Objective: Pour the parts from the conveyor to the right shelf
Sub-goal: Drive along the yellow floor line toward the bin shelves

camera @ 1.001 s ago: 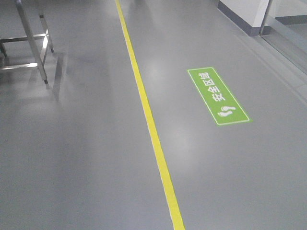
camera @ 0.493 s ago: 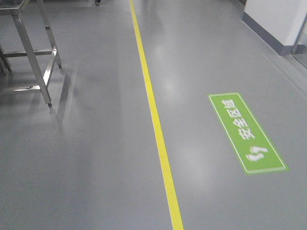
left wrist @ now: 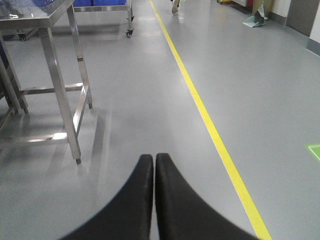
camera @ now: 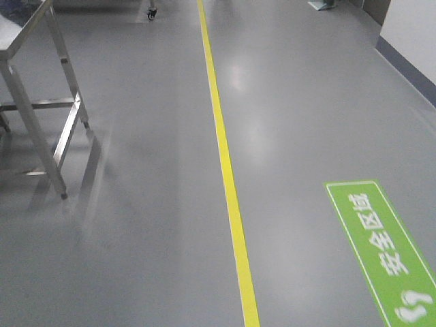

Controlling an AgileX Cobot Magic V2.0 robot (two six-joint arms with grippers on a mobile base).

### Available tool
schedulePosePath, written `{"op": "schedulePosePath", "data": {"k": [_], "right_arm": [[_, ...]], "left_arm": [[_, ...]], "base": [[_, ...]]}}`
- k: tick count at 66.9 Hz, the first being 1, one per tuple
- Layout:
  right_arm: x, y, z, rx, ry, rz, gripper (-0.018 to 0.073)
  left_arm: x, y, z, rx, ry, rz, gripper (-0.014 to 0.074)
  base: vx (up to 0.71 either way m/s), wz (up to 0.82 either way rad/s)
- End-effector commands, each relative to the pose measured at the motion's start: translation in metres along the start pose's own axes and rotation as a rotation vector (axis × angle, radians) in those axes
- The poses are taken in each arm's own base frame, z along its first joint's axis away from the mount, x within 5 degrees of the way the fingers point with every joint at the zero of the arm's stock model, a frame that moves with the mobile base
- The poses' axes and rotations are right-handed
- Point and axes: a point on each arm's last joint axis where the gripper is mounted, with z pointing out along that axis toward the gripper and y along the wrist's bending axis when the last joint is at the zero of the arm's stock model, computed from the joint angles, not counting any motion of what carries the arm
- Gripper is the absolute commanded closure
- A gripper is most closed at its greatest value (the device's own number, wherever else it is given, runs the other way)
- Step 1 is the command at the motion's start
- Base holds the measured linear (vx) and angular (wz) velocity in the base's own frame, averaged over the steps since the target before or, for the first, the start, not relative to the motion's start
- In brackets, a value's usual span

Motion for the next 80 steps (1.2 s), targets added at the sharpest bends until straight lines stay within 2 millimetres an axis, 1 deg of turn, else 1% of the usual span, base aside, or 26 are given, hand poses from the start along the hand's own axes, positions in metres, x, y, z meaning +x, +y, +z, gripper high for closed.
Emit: {"op": "schedulePosePath", "data": {"k": [1,80], "right_arm": [[-0.0158,-0.0014,-0.0028,0.017,-0.1,-0.008,0.0565],[-0.0158,-0.0014,-0.0028,0.017,-0.101,-0.008,0.0565]], "left_arm": [[0.0019,-0.0002,0.0031,0.003,-0.031,-0.011,0.0602],[0.0019,-0.0002,0.0031,0.003,-0.031,-0.011,0.0602]], "base": [[0.81,0.06],[0.81,0.07]]}}
